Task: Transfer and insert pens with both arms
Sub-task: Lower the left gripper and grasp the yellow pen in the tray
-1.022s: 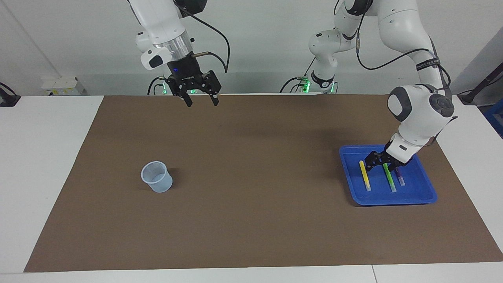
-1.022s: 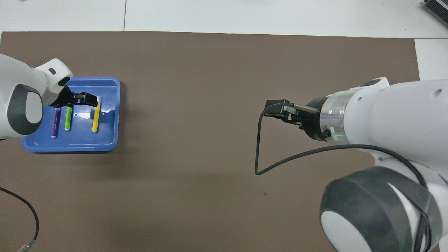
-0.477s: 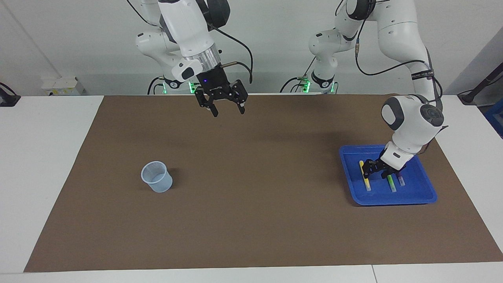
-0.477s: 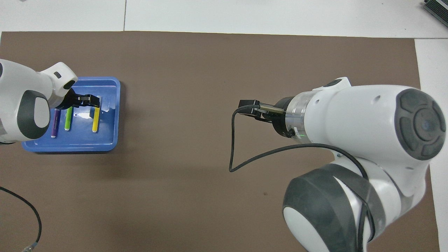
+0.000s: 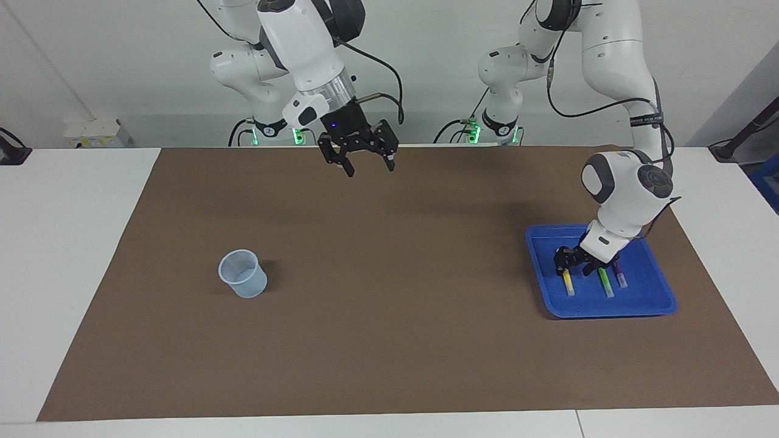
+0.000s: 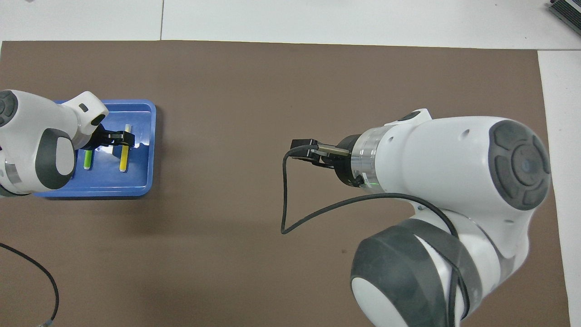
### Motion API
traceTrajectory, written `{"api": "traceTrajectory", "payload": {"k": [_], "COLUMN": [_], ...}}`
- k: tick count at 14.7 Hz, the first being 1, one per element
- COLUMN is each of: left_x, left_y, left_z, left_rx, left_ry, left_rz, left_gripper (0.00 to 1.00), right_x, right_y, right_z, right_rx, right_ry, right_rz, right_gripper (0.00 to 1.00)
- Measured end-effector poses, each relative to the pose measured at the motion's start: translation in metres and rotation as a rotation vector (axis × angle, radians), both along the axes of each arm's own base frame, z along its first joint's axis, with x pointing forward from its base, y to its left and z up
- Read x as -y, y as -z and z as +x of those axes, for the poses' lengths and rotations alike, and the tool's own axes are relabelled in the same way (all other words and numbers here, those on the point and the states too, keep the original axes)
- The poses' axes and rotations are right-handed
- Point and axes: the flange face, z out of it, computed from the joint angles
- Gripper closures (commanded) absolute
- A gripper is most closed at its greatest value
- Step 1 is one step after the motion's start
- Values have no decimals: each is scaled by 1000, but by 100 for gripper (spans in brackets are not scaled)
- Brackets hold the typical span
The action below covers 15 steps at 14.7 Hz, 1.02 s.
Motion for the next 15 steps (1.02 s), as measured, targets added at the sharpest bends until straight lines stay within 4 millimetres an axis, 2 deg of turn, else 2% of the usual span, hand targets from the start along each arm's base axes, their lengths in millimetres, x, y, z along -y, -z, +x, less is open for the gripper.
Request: {"api": "traceTrajectory", "payload": {"k": [1, 2, 5, 11, 15], "left_x": [0, 0, 5, 8, 8], "left_y": [0, 0, -1, 2, 11], "left_z": [0, 0, 0, -2, -6], "left_rx": [0, 0, 5, 2, 44], "left_ry": [0, 1, 9, 13, 9], "left_rz": [0, 0, 0, 0, 2], "left_gripper": [35, 39, 41, 42, 57], "right_x": [-2, -2, -3, -6, -8], "right_y": [0, 1, 2, 1, 4], "right_z": [1, 2, 3, 5, 7], "right_rx": [9, 12, 20, 46, 50], "right_ry": [1, 3, 4, 9, 11], "right_rz": [4, 6, 10, 22, 24], "right_gripper": [5, 13, 32, 32, 31]}}
